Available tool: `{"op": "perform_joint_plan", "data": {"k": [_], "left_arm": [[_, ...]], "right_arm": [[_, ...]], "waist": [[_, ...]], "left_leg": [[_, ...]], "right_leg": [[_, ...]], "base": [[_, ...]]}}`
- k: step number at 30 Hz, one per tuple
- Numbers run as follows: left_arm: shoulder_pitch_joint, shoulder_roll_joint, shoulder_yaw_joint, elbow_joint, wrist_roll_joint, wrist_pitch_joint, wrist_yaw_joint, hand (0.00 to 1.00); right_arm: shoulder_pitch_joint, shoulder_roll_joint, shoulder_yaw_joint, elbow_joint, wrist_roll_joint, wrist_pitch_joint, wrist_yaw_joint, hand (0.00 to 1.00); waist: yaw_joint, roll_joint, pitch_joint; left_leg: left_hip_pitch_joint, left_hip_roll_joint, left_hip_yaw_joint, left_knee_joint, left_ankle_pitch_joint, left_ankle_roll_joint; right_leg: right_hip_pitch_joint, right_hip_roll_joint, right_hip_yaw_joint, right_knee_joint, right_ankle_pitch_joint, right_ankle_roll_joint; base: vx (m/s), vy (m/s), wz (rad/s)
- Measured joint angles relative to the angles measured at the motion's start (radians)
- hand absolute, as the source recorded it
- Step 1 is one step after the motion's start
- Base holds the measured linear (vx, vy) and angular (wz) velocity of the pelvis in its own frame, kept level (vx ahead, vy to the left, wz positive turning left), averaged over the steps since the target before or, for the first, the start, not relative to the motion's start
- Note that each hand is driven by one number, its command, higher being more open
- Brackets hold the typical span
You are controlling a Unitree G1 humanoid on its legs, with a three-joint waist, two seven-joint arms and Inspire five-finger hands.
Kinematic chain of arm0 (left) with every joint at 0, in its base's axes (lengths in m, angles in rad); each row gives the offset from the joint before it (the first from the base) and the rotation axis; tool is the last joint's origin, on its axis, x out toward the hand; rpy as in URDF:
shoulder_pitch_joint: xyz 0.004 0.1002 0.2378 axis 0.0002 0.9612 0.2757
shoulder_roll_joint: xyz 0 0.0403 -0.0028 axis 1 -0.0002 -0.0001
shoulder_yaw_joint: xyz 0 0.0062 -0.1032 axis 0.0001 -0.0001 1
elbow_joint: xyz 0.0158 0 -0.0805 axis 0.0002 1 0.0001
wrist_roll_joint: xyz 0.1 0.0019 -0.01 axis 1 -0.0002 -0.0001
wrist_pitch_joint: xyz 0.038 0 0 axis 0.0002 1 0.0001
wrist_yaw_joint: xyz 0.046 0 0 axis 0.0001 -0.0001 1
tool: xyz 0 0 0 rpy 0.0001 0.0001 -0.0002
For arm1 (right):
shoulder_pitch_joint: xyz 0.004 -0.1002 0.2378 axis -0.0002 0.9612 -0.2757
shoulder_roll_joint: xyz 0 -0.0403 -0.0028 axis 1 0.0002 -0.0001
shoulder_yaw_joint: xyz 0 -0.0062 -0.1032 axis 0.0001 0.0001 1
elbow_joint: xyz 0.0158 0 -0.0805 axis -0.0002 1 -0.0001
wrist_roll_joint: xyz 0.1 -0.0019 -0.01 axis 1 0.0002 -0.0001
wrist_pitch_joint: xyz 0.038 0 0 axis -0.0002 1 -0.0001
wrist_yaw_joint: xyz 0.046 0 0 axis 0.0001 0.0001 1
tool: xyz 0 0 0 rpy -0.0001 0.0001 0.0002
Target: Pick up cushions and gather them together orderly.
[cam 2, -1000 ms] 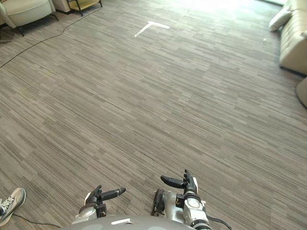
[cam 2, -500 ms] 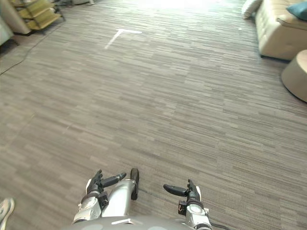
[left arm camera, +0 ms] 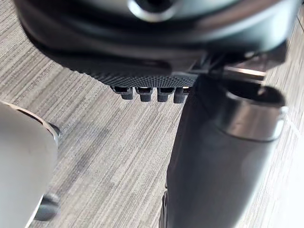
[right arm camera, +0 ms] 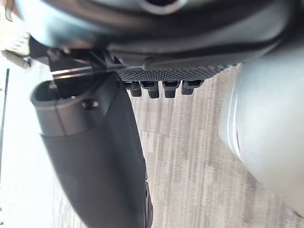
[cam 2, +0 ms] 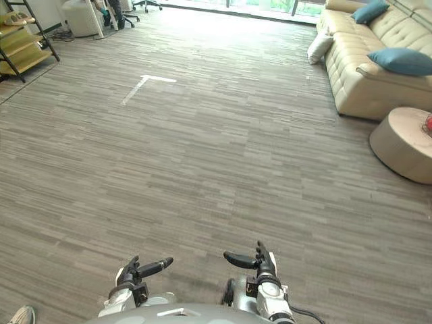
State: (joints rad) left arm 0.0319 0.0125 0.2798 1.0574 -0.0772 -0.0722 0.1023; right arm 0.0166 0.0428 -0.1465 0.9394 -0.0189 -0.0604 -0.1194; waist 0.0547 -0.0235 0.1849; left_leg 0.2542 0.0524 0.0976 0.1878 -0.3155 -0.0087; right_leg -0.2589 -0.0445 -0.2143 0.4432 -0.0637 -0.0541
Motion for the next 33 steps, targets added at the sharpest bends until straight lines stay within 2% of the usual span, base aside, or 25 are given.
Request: {"op": "perform_joint_plan", "data": {"k": [1, 2, 3, 4, 5, 6, 7, 8, 9, 11, 14, 15, 17, 20, 21, 22, 23, 24, 25, 26, 27, 29, 31, 32, 33], "left_arm": [[-0.002, -0.005, -0.005, 0.008, 0.006, 0.004, -0.009, 1.00], [-0.004, -0.005, -0.024, 0.007, 0.009, 0.004, -0.017, 1.00], [-0.008, -0.002, -0.034, 0.004, 0.011, 0.006, -0.021, 1.00], [0.018, 0.006, -0.036, -0.005, 0.015, 0.007, -0.016, 1.00], [0.025, -0.007, -0.036, 0.000, 0.022, 0.007, -0.021, 1.00], [0.024, -0.019, -0.030, -0.003, 0.024, 0.008, -0.021, 1.00], [0.023, -0.021, -0.018, -0.014, 0.029, 0.008, -0.023, 1.00], [0.024, -0.024, -0.018, -0.015, 0.031, 0.009, -0.024, 1.00], [0.026, -0.027, -0.014, -0.034, 0.031, 0.009, -0.024, 1.00], [0.029, -0.026, 0.004, -0.057, 0.031, 0.008, -0.024, 1.00], [0.026, -0.026, 0.013, -0.097, 0.028, 0.001, -0.023, 1.00], [0.020, -0.032, 0.020, -0.100, 0.028, -0.012, -0.023, 1.00], [0.011, -0.042, 0.028, -0.106, 0.011, -0.022, -0.023, 1.00], [0.003, -0.050, 0.051, -0.114, -0.003, -0.029, -0.021, 1.00], [0.003, -0.049, 0.051, -0.115, -0.007, -0.029, -0.021, 1.00], [0.007, -0.042, 0.046, -0.114, -0.006, -0.027, -0.022, 1.00], [-0.001, -0.013, 0.052, -0.114, -0.009, -0.026, -0.026, 1.00], [-0.003, -0.007, 0.052, -0.113, -0.009, -0.026, -0.025, 1.00], [-0.009, 0.004, 0.052, -0.107, -0.011, -0.023, -0.020, 1.00], [-0.017, 0.016, 0.047, -0.082, -0.009, -0.019, -0.016, 1.00], [-0.019, 0.018, 0.046, -0.071, -0.009, -0.014, -0.015, 1.00], [-0.012, 0.014, 0.031, -0.050, -0.008, -0.003, -0.012, 1.00], [-0.011, 0.011, 0.005, -0.050, -0.007, -0.004, -0.008, 1.00], [-0.011, 0.007, -0.003, -0.050, -0.006, -0.004, -0.007, 1.00], [-0.008, 0.013, -0.003, -0.049, -0.002, -0.002, -0.007, 1.00]], "right_arm": [[-0.006, 0.003, -0.022, 0.003, 0.000, 0.006, 0.000, 1.00], [-0.006, 0.003, -0.039, -0.006, 0.000, 0.004, 0.001, 1.00], [-0.003, -0.010, -0.060, -0.032, -0.001, -0.001, 0.000, 1.00], [0.016, -0.005, -0.054, -0.030, -0.001, 0.003, 0.000, 1.00], [0.022, -0.015, -0.062, -0.028, -0.001, 0.016, 0.004, 1.00], [0.022, -0.021, -0.068, -0.016, -0.002, 0.018, 0.003, 1.00], [0.022, -0.028, -0.066, -0.009, -0.001, 0.021, 0.001, 1.00], [0.021, -0.031, -0.064, -0.007, -0.001, 0.026, 0.002, 1.00], [0.015, -0.029, -0.057, 0.008, -0.001, 0.035, 0.001, 1.00], [0.013, -0.022, -0.041, 0.025, 0.000, 0.041, 0.000, 1.00], [0.012, -0.023, -0.020, 0.048, 0.001, 0.048, -0.001, 1.00], [0.013, -0.024, -0.018, 0.051, 0.001, 0.051, -0.003, 1.00], [0.012, -0.028, 0.003, 0.052, 0.001, 0.055, -0.007, 1.00], [0.014, -0.035, 0.050, 0.057, 0.001, 0.058, -0.014, 1.00], [0.015, -0.034, 0.051, 0.058, 0.001, 0.059, -0.014, 1.00], [0.022, -0.024, 0.050, 0.059, 0.001, 0.061, -0.015, 1.00], [0.024, -0.001, 0.036, 0.060, 0.000, 0.062, -0.014, 1.00], [0.026, 0.004, 0.035, 0.060, 0.000, 0.063, -0.013, 1.00], [0.028, 0.011, 0.036, 0.058, 0.000, 0.067, -0.010, 1.00], [0.026, 0.013, 0.037, 0.054, -0.001, 0.068, -0.007, 1.00], [0.026, 0.012, 0.037, 0.052, -0.001, 0.063, -0.005, 1.00], [0.031, 0.003, 0.041, 0.014, -0.001, 0.043, 0.001, 1.00], [0.041, 0.001, 0.041, -0.010, -0.001, 0.035, 0.001, 1.00], [0.041, -0.002, 0.041, -0.022, -0.001, 0.031, 0.001, 1.00], [0.036, 0.000, 0.041, -0.024, -0.001, 0.018, 0.001, 1.00]], "waist": [[0.005, 0.024, 0.004], [0.000, 0.025, 0.006], [-0.010, 0.017, 0.008], [-0.013, 0.006, -0.015], [-0.015, 0.035, -0.031], [-0.012, 0.047, -0.039], [-0.011, 0.060, -0.041], [-0.009, 0.072, -0.040], [-0.006, 0.076, -0.037], [0.000, 0.057, -0.026], [0.026, 0.036, -0.011], [0.036, 0.041, -0.005], [0.046, 0.048, 0.007], [0.053, 0.045, 0.013], [0.055, 0.042, 0.013], [0.062, 0.028, -0.001], [0.060, -0.030, -0.014], [0.061, -0.042, -0.013], [0.065, -0.063, -0.009], [0.061, -0.066, -0.007], [0.059, -0.063, -0.004], [0.044, -0.039, 0.010], [0.040, -0.024, 0.003], [0.038, -0.016, 0.001], [0.036, -0.025, 0.007]], "left_leg": [[0.018, 0.013, -0.031, -0.020, 0.029, 0.003], [0.026, 0.010, -0.048, -0.026, 0.052, 0.005], [0.043, 0.003, -0.073, -0.020, 0.069, -0.002], [0.059, 0.000, -0.109, 0.006, 0.056, -0.012], [0.056, 0.028, -0.134, 0.054, 0.045, -0.018], [0.023, 0.045, -0.153, 0.138, 0.047, -0.024], [-0.072, 0.065, -0.190, 0.349, 0.073, -0.123], [-0.135, 0.071, -0.216, 0.502, 0.092, -0.199], [-0.236, 0.085, -0.207, 0.730, 0.104, -0.227], [-0.324, 0.090, -0.153, 0.860, 0.083, -0.186], [-0.482, 0.085, -0.033, 0.783, 0.009, -0.061], [-0.538, 0.075, -0.015, 0.686, 0.001, -0.046], [-0.605, 0.056, -0.028, 0.497, 0.018, -0.046], [-0.660, 0.037, -0.030, 0.204, 0.140, -0.054], [-0.661, 0.032, -0.030, 0.205, 0.184, -0.037], [-0.652, 0.012, -0.024, 0.232, 0.332, 0.013], [-0.640, -0.023, 0.012, 0.279, 0.296, 0.016], [-0.632, -0.028, 0.020, 0.286, 0.288, 0.017], [-0.597, -0.042, 0.040, 0.300, 0.257, 0.033], [-0.528, -0.047, 0.043, 0.293, 0.207, 0.042], [-0.497, -0.049, 0.042, 0.286, 0.189, 0.046], [-0.313, -0.052, 0.040, 0.231, 0.145, 0.085], [-0.244, -0.044, 0.027, 0.179, 0.118, 0.081], [-0.199, -0.032, 0.021, 0.143, 0.077, 0.063], [-0.143, -0.023, 0.021, 0.108, 0.060, 0.039]], "right_leg": [[0.005, -0.003, -0.025, 0.055, -0.028, -0.017], [-0.023, -0.021, -0.032, 0.134, -0.050, -0.022], [-0.087, -0.048, -0.055, 0.271, -0.119, -0.023], [-0.053, -0.050, -0.053, 0.141, -0.127, -0.036], [-0.025, -0.024, -0.077, 0.143, -0.159, -0.033], [0.003, -0.004, -0.087, 0.122, -0.175, -0.041], [0.048, 0.032, -0.094, 0.077, -0.188, -0.048], [0.086, 0.061, -0.095, 0.034, -0.187, -0.050], [0.170, 0.108, -0.089, -0.049, -0.178, -0.062], [0.286, 0.138, -0.062, -0.141, -0.174, -0.065], [0.433, 0.152, 0.011, -0.253, -0.170, -0.061], [0.476, 0.151, 0.047, -0.290, -0.171, -0.059], [0.530, 0.142, 0.096, -0.338, -0.179, -0.047], [0.615, 0.108, 0.169, -0.373, -0.242, -0.002], [0.632, 0.097, 0.181, -0.372, -0.255, 0.012], [0.649, 0.064, 0.225, -0.337, -0.268, 0.032], [0.588, -0.002, 0.245, -0.180, -0.279, 0.060], [0.569, -0.011, 0.248, -0.129, -0.274, 0.068], [0.508, -0.027, 0.262, 0.048, -0.232, 0.111], [0.410, -0.026, 0.281, 0.305, -0.086, 0.129], [0.370, -0.032, 0.284, 0.407, -0.050, 0.136], [0.209, -0.049, 0.234, 0.653, -0.105, 0.115], [0.132, -0.058, 0.183, 0.641, -0.142, 0.097], [0.076, -0.058, 0.140, 0.603, -0.167, 0.091], [0.030, -0.062, 0.083, 0.480, -0.188, 0.068]], "base": [[0.71, -0.246, 0.43], [0.63, -0.311, 0.34], [0.70, -0.386, 0.45], [0.70, -0.379, 0.49], [0.46, -0.239, 0.42], [0.45, -0.231, 0.25], [0.42, -0.224, 0.12], [0.60, -0.296, -0.11], [0.60, -0.246, -0.29], [0.53, -0.186, -0.36], [0.41, -0.077, -0.67], [0.44, -0.004, -0.86], [0.46, 0.080, -0.78], [0.58, 0.180, -0.71], [0.77, 0.270, -0.74], [0.96, 0.332, -0.66], [0.84, 0.287, -0.56], [0.67, 0.220, -0.30], [0.61, 0.210, -0.23], [0.72, 0.249, -0.23], [0.67, 0.238, -0.13], [0.52, 0.137, -0.06], [0.41, 0.021, 0.07], [0.54, -0.041, 0.20], [0.44, -0.068, 0.20]]}}
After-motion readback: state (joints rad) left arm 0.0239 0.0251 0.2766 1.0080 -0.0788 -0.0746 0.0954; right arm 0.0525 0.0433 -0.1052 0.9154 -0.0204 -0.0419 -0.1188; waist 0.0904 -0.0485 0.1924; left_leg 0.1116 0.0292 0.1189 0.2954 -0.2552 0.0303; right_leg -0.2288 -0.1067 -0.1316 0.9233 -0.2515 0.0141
